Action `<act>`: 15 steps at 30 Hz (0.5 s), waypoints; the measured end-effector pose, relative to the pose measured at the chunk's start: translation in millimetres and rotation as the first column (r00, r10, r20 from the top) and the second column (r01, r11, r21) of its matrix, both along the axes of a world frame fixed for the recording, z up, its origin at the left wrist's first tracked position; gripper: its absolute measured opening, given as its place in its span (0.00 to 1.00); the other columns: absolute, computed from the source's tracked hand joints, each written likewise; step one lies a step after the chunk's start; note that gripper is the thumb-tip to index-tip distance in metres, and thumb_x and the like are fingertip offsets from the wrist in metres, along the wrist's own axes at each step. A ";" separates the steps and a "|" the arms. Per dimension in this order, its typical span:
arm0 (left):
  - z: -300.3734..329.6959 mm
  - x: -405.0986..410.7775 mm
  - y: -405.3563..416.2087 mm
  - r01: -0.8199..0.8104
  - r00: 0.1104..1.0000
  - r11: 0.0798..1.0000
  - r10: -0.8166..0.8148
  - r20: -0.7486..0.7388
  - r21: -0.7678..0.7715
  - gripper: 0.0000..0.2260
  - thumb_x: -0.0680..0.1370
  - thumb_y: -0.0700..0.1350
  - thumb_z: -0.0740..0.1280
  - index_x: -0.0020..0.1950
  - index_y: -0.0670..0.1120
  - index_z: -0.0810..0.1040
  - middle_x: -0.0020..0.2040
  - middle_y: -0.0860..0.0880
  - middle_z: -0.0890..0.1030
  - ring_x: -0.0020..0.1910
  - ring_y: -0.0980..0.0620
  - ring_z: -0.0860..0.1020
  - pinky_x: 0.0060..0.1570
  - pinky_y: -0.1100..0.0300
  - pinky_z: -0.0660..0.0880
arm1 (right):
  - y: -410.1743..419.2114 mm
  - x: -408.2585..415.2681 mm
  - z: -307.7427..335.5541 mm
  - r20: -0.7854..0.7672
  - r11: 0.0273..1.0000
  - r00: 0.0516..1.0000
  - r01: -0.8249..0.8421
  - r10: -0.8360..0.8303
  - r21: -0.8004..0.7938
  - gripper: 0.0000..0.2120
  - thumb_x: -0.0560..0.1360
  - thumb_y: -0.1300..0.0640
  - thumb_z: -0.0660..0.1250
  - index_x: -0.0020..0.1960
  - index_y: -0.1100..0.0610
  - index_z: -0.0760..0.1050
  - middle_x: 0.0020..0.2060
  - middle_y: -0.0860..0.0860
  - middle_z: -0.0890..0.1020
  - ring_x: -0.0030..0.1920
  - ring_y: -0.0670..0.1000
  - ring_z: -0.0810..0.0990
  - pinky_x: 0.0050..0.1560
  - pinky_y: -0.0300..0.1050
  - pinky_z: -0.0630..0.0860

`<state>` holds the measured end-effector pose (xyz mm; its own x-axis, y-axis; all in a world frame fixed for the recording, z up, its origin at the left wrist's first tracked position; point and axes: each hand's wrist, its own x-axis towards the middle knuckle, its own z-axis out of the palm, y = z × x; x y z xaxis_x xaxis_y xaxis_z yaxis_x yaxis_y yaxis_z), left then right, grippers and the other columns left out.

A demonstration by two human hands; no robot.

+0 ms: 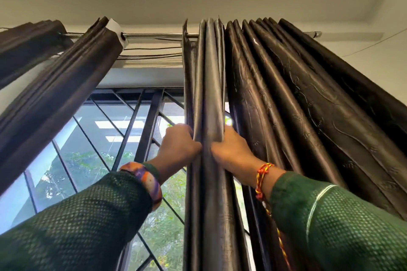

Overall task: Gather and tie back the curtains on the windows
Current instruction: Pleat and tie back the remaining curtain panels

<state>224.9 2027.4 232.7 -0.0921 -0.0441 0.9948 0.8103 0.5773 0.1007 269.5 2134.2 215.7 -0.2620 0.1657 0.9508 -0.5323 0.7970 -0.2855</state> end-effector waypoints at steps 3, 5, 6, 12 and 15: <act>-1.3 -10.9 -18.7 -0.061 0.998 0.998 0.061 -0.002 -0.008 0.05 0.69 0.35 0.63 0.33 0.41 0.70 0.39 0.41 0.75 0.43 0.41 0.76 0.36 0.59 0.66 | -9.8 -7.4 -1.9 -0.014 0.982 0.985 0.170 -0.170 0.087 0.18 0.74 0.62 0.60 0.64 0.58 0.66 0.57 0.61 0.77 0.58 0.62 0.76 0.55 0.50 0.74; -3.0 -20.5 -36.1 -0.091 0.995 0.996 0.092 -0.033 0.018 0.03 0.70 0.35 0.62 0.42 0.38 0.74 0.46 0.38 0.77 0.48 0.38 0.76 0.39 0.57 0.68 | -22.8 -12.1 -2.3 -0.031 0.957 0.968 0.250 -0.248 0.147 0.18 0.75 0.63 0.59 0.64 0.60 0.65 0.58 0.62 0.76 0.60 0.63 0.75 0.54 0.50 0.72; -3.5 -25.3 -46.0 -0.110 0.993 0.994 0.111 -0.049 0.021 0.05 0.71 0.36 0.62 0.46 0.37 0.75 0.48 0.38 0.77 0.48 0.38 0.76 0.40 0.56 0.69 | -31.4 -15.6 -1.4 -0.035 0.948 0.964 0.267 -0.265 0.172 0.18 0.75 0.64 0.58 0.64 0.61 0.64 0.58 0.63 0.76 0.60 0.64 0.74 0.54 0.51 0.72; 8.1 -48.1 -125.6 -0.237 0.967 0.972 0.236 -0.099 0.000 0.09 0.71 0.36 0.62 0.49 0.35 0.77 0.50 0.35 0.78 0.49 0.37 0.77 0.40 0.55 0.69 | -107.6 -41.0 13.1 -0.045 0.934 0.964 0.264 -0.260 0.242 0.18 0.74 0.65 0.58 0.63 0.65 0.63 0.58 0.66 0.75 0.60 0.66 0.73 0.55 0.51 0.71; 18.1 -55.0 -169.8 -0.289 0.949 0.957 0.285 -0.133 -0.013 0.11 0.71 0.36 0.61 0.51 0.35 0.77 0.52 0.34 0.78 0.52 0.35 0.76 0.44 0.53 0.70 | -150.5 -54.4 24.9 -0.067 0.923 0.957 0.289 -0.281 0.253 0.18 0.76 0.64 0.58 0.65 0.66 0.63 0.59 0.65 0.75 0.61 0.65 0.74 0.53 0.49 0.72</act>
